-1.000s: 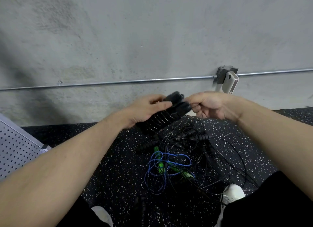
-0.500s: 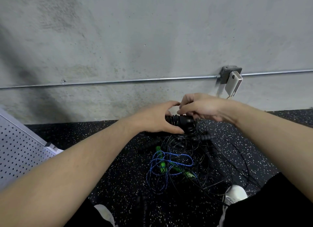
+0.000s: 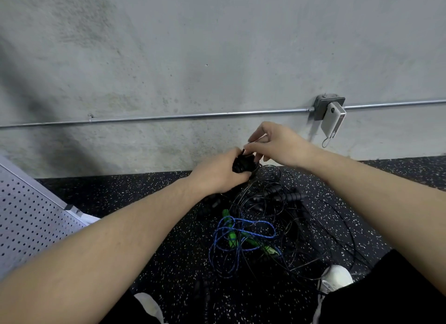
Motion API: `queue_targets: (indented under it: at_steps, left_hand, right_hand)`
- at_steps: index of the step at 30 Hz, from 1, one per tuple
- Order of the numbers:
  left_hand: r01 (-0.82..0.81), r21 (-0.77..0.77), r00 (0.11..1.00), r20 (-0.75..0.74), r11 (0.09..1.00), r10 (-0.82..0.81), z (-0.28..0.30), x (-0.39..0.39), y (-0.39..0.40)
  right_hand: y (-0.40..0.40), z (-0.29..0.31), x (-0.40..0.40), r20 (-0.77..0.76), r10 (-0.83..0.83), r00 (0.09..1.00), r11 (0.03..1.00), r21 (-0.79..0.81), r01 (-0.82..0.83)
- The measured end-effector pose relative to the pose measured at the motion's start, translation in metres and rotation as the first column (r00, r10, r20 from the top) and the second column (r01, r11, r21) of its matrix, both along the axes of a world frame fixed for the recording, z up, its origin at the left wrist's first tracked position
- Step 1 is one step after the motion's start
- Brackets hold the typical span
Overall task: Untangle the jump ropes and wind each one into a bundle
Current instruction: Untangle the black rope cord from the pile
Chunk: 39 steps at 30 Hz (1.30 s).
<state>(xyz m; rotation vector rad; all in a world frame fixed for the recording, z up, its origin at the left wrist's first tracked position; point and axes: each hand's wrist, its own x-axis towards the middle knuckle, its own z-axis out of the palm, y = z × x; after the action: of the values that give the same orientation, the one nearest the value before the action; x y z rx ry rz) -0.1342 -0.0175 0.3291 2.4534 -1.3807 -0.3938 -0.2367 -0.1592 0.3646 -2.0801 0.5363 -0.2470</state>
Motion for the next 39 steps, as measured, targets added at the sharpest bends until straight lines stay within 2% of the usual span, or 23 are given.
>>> queue_targets:
  at_steps: [9,14,17,25,31,34,39]
  left_hand:
    - [-0.12,-0.342,0.981,-0.186,0.932,0.058,0.009,-0.008,0.0]
    - [-0.105,-0.396,0.99,-0.124,0.912,0.06,0.009,-0.009,0.005]
    - [-0.099,-0.425,0.993,-0.099,0.9,0.063,0.006,-0.011,0.006]
    - [-0.072,-0.441,0.996,-0.087,0.895,0.038,0.003,-0.012,0.004]
    - [-0.095,-0.47,0.97,-0.242,0.878,-0.025,0.0,-0.01,0.002]
    - [-0.114,-0.494,0.917,-0.386,0.862,-0.099,-0.002,-0.011,0.001]
    - [-0.106,-0.505,0.855,-0.487,0.856,-0.181,0.004,-0.011,0.0]
  right_hand:
    - [0.005,0.014,-0.005,0.138,-0.214,0.967,0.954,0.243,0.177]
    - [0.002,0.015,-0.011,0.032,-0.267,0.963,0.894,0.382,0.235]
    - [-0.002,0.014,-0.012,-0.037,-0.239,0.97,0.853,0.469,0.228]
    - [-0.007,0.011,-0.012,-0.045,-0.229,0.972,0.776,0.595,0.21]
    - [-0.005,0.016,-0.011,0.085,-0.271,0.959,0.765,0.624,0.16]
    - [-0.004,0.019,-0.011,0.111,-0.261,0.959,0.765,0.63,0.135]
    - [-0.008,0.021,-0.013,0.157,-0.205,0.966,0.79,0.609,0.069]
